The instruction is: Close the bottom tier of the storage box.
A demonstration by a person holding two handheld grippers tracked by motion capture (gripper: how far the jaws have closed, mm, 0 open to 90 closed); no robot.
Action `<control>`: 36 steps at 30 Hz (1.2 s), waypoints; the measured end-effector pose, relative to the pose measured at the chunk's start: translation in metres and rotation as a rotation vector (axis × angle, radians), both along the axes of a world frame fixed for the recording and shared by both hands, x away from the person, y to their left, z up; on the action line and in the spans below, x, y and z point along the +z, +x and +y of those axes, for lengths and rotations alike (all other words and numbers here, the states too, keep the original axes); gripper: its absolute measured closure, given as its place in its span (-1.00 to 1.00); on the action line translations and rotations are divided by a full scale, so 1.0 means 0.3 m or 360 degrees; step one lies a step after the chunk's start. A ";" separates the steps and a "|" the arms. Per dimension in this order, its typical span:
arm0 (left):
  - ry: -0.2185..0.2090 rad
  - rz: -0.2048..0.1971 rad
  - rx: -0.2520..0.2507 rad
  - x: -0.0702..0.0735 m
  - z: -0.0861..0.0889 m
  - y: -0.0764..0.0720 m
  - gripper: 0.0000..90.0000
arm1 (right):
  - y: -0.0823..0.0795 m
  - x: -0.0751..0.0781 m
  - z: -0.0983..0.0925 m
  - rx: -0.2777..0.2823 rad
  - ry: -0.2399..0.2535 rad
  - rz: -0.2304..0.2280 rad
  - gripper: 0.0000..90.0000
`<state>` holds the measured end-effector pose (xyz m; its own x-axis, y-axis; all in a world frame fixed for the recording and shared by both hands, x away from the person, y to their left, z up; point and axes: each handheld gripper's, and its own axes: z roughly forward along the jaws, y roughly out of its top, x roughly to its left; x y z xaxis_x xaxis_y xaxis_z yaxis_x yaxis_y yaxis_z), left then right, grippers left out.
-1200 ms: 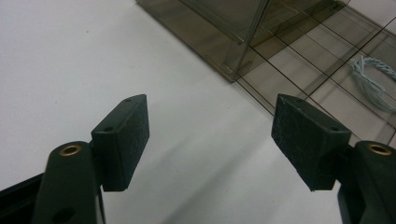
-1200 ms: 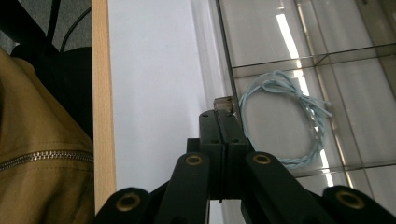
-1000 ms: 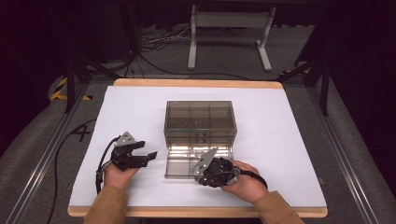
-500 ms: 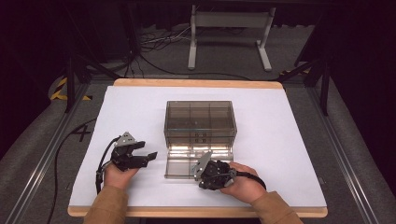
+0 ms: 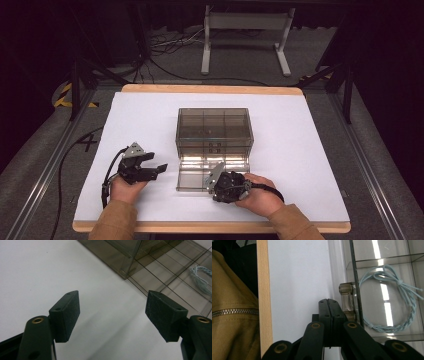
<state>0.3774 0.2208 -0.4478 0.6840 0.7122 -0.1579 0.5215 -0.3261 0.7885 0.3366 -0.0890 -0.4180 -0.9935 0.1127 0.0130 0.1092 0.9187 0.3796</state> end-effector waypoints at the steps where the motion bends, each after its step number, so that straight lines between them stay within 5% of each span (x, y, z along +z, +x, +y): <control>1: 0.0004 0.0000 0.0001 0.000 0.001 -0.001 -0.37 | -0.001 0.001 0.001 -0.0004 -0.0003 0.0004 1.00; 11: 0.0002 -0.0004 0.0005 0.000 0.002 -0.002 -0.37 | -0.006 0.003 0.006 -0.0014 -0.0015 0.0006 1.00; 30: 0.0002 -0.0003 0.0005 0.000 0.002 -0.001 -0.37 | 0.010 -0.005 0.008 -0.0086 0.0034 -0.0151 1.00; 36: 0.0003 -0.0002 0.0006 0.000 0.002 -0.002 -0.37 | 0.019 -0.006 0.008 -0.0103 0.0052 -0.0153 1.00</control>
